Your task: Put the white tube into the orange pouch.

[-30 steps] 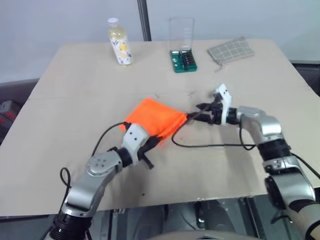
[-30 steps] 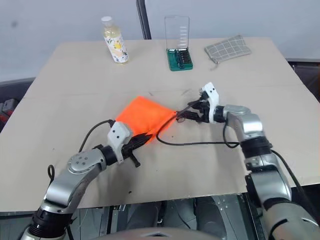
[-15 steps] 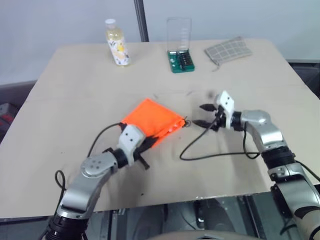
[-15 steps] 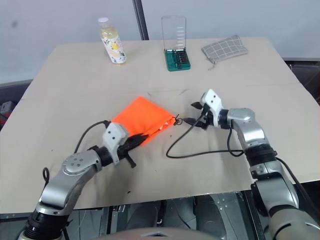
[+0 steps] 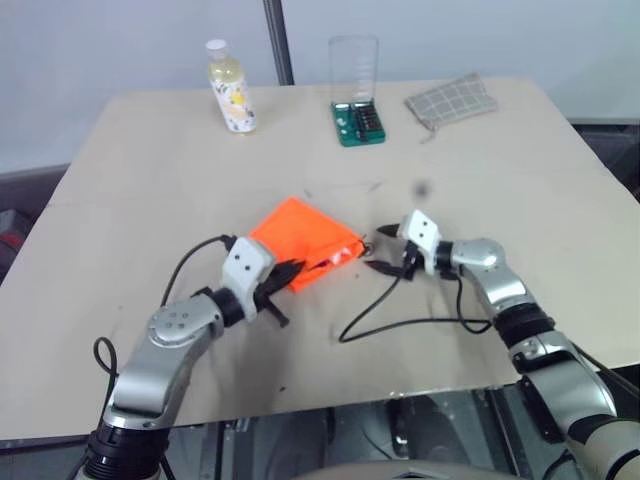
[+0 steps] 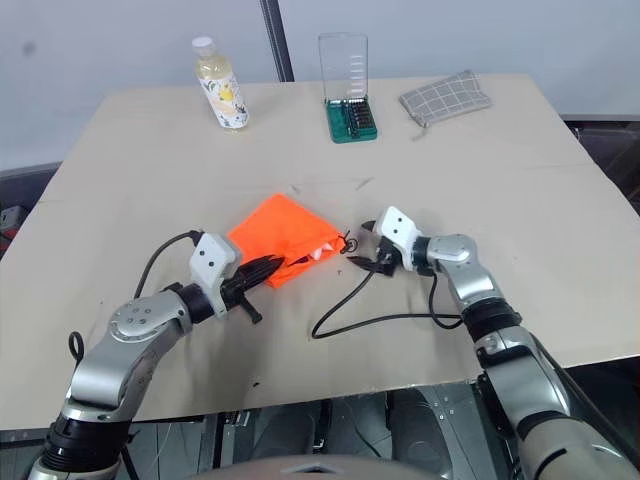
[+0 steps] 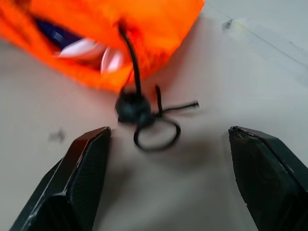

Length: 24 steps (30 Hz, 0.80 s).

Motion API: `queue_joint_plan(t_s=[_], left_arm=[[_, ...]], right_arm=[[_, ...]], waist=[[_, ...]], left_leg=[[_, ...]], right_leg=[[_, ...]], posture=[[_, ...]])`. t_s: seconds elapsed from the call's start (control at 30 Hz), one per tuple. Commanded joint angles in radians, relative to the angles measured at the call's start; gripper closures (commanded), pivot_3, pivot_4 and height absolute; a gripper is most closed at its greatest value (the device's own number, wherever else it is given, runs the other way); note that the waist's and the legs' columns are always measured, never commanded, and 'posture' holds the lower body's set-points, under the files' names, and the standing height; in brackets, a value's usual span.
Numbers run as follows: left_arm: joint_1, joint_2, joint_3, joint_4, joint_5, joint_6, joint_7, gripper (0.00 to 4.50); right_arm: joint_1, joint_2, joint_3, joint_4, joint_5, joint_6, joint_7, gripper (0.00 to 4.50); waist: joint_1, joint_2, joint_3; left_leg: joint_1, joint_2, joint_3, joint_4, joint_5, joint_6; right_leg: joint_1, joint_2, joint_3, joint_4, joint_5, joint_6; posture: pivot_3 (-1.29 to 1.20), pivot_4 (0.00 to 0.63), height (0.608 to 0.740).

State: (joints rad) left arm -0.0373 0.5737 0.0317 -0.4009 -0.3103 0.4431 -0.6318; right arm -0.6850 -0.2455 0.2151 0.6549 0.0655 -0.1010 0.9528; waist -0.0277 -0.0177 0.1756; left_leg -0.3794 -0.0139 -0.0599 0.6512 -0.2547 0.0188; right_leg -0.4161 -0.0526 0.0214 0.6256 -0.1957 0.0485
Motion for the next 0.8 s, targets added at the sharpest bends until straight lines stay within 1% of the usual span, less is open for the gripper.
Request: queue_joint_plan(t_s=[0.03,0.23,0.27,0.33,0.37,0.5,0.53,0.57,0.73,0.8], left_arm=[[-0.008,0.006,0.017,-0.016,-0.008,-0.001,-0.003,4.50],[0.002,0.007,0.017,-0.025,-0.002,-0.005,-0.005,4.50],[0.001,0.008,0.018,-0.024,-0.002,-0.005,-0.004,4.50],[0.001,0.008,0.022,-0.024,-0.002,-0.005,-0.002,4.50],[0.003,0.008,0.022,-0.024,-0.001,-0.005,-0.002,4.50],[0.011,0.002,0.017,-0.026,0.003,-0.010,0.003,4.50],[0.012,0.001,0.015,-0.027,0.003,-0.010,0.004,4.50],[0.011,-0.001,0.013,-0.026,0.004,-0.011,0.004,4.50],[0.005,0.000,0.012,-0.017,0.006,-0.014,0.001,4.50],[0.004,0.002,0.014,-0.011,0.007,-0.019,-0.002,4.50]], right_arm=[[-0.026,0.023,-0.011,0.068,-0.003,-0.010,-0.006,0.54],[-0.066,0.047,-0.006,0.172,-0.020,-0.038,0.008,0.54],[-0.067,0.045,-0.006,0.179,-0.022,-0.043,0.013,0.78],[-0.061,0.039,-0.005,0.179,-0.020,-0.048,0.029,1.30],[-0.057,0.036,-0.006,0.175,-0.020,-0.050,0.033,1.85],[-0.044,0.026,-0.008,0.162,-0.022,-0.053,0.041,3.68],[-0.042,0.025,-0.009,0.157,-0.021,-0.053,0.042,4.29],[-0.040,0.024,-0.011,0.153,-0.020,-0.053,0.040,4.49],[-0.033,0.008,-0.016,0.133,-0.031,-0.061,0.023,4.49],[-0.033,-0.003,-0.038,0.115,-0.023,-0.054,-0.003,4.49]], waist=[[-0.004,0.000,0.000],[-0.011,0.000,0.000],[-0.011,0.000,0.000],[-0.012,0.000,0.000],[-0.012,0.000,0.000],[-0.012,0.000,0.000],[-0.011,0.000,0.000],[-0.011,0.000,-0.001],[-0.008,0.000,-0.001],[-0.006,0.000,0.000]], left_leg=[[0.000,0.000,0.000,0.000,0.000,0.000],[0.001,0.000,0.000,0.000,0.000,0.000],[0.001,0.000,0.000,0.000,0.000,0.000],[0.002,0.000,-0.001,0.000,0.000,0.000],[0.002,0.000,-0.001,0.000,0.000,0.000],[0.002,0.000,-0.001,0.000,0.000,0.000],[0.002,0.000,-0.001,0.000,0.000,0.000],[0.001,0.000,-0.001,0.000,0.000,0.000],[0.001,0.000,-0.001,0.000,0.000,0.000],[0.001,-0.001,-0.001,0.000,0.000,0.000]], right_leg=[[0.000,0.000,0.000,0.000,0.000,0.000],[0.001,0.000,0.000,0.000,0.000,0.000],[0.001,0.000,0.000,0.000,0.000,0.000],[0.001,0.000,0.000,0.001,0.000,0.000],[0.001,0.000,0.000,0.001,0.000,0.000],[0.001,0.000,0.000,0.001,0.000,0.000],[0.001,0.000,0.000,0.001,0.000,0.000],[0.001,0.000,0.000,0.000,0.000,0.000],[0.001,-0.001,0.000,0.000,0.000,0.000],[0.001,-0.001,0.000,0.000,0.000,0.000]], posture=[[0.00,0.150,0.740],[0.00,0.150,0.740],[0.00,0.150,0.740],[0.00,0.150,0.740],[0.00,0.150,0.740],[0.00,0.150,0.740],[0.00,0.150,0.740],[0.00,0.150,0.740],[0.00,0.150,0.740],[0.00,0.150,0.740]])
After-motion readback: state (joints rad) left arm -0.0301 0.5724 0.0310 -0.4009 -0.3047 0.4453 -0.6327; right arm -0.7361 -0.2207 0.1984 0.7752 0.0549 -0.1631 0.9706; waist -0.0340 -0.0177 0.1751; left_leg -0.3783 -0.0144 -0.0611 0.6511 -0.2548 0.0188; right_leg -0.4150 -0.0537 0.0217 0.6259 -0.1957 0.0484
